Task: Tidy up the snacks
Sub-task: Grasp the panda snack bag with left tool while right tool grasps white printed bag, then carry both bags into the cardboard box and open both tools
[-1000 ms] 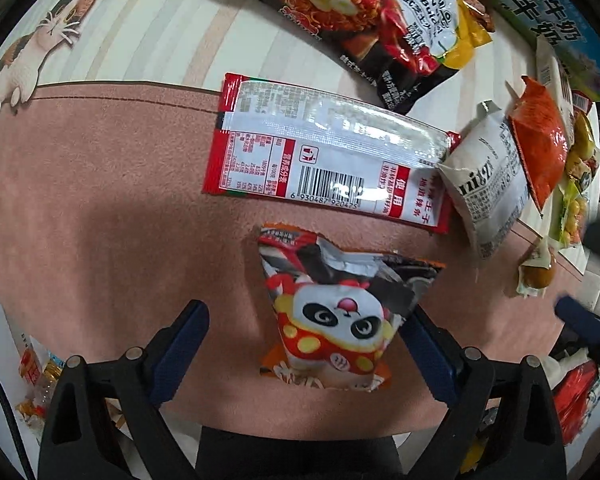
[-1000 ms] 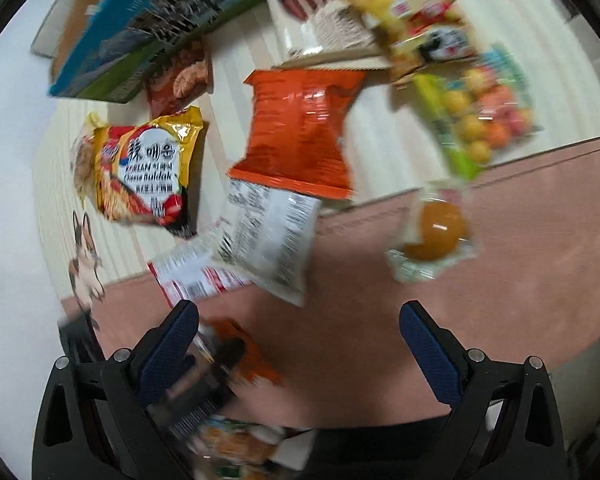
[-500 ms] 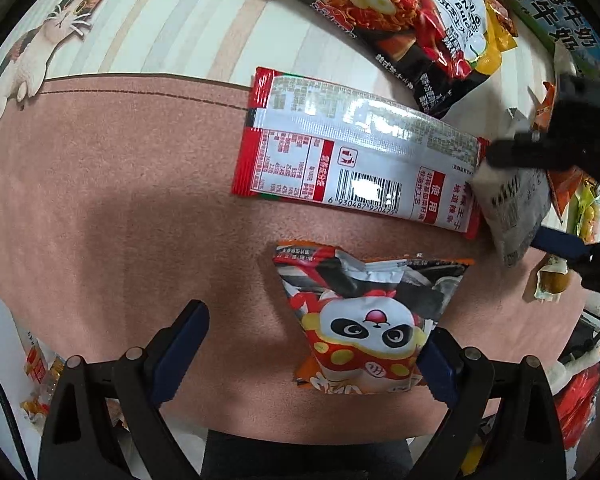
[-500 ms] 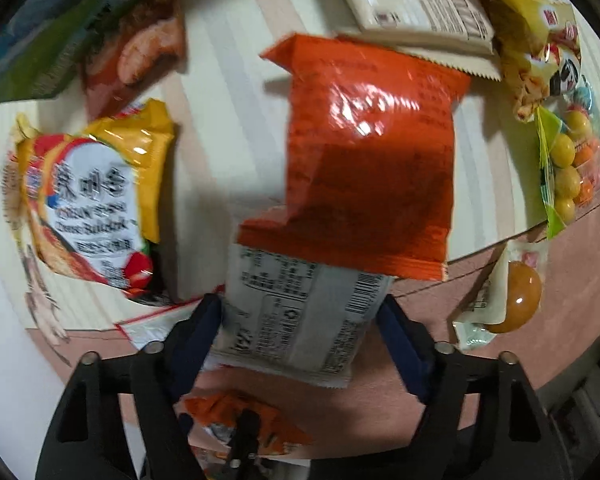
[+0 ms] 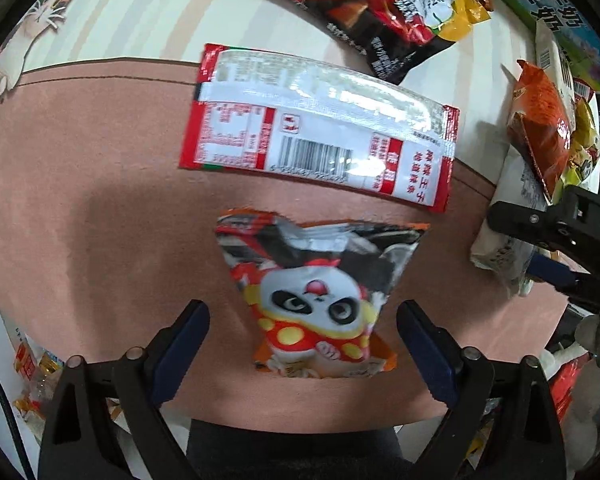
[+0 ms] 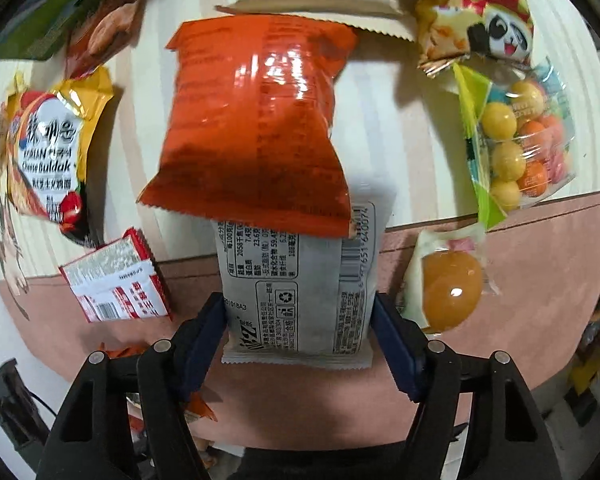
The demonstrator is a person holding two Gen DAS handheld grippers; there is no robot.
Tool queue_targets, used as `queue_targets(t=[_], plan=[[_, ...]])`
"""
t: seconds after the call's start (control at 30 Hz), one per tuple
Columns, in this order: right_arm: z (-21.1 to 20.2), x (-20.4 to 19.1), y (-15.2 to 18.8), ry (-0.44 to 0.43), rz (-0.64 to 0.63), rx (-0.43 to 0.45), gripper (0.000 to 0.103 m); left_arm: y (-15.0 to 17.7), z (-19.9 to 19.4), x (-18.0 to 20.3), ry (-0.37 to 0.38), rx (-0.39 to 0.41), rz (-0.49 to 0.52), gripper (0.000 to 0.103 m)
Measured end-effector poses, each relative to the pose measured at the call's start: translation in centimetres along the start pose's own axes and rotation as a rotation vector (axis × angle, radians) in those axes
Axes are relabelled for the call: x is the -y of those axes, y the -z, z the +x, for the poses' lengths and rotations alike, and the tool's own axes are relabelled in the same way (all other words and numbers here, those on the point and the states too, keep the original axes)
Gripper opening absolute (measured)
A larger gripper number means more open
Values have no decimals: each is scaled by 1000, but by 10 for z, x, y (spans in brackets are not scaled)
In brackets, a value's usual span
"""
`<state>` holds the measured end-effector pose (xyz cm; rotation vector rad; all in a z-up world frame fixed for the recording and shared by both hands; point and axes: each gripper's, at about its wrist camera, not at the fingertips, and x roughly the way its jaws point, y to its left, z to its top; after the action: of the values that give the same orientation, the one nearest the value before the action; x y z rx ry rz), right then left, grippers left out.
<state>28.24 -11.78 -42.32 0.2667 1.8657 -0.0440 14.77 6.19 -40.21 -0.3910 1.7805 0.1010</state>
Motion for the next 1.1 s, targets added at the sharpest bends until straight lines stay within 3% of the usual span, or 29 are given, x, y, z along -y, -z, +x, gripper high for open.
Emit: queue_targets(t=[0.1,0.17,0.27,0.5,0.7,0.97,1.1], plan=[[-2,0,-3,18,15,9,78,-1,3,8,-32,6,11,54],[-3,-3,-4,31,20,15,77,-1,3,13,-47,26,24,46],[4,-17,2,36,16,40,73,-2,3,14,-46,27,28,42],[11,-22,45,69,-41,78,72,3,-5,11,-51,52,33,38],[-6,-19,90,14,-73,115,72,9,-31,3,-28,84,49,38],[-66,-12,138,-142,-123,203,72,10,-98,26,-1,191,128,38],[-121,-2,117,-219,-141,252,72,-10,-147,53,29,251,171,38]])
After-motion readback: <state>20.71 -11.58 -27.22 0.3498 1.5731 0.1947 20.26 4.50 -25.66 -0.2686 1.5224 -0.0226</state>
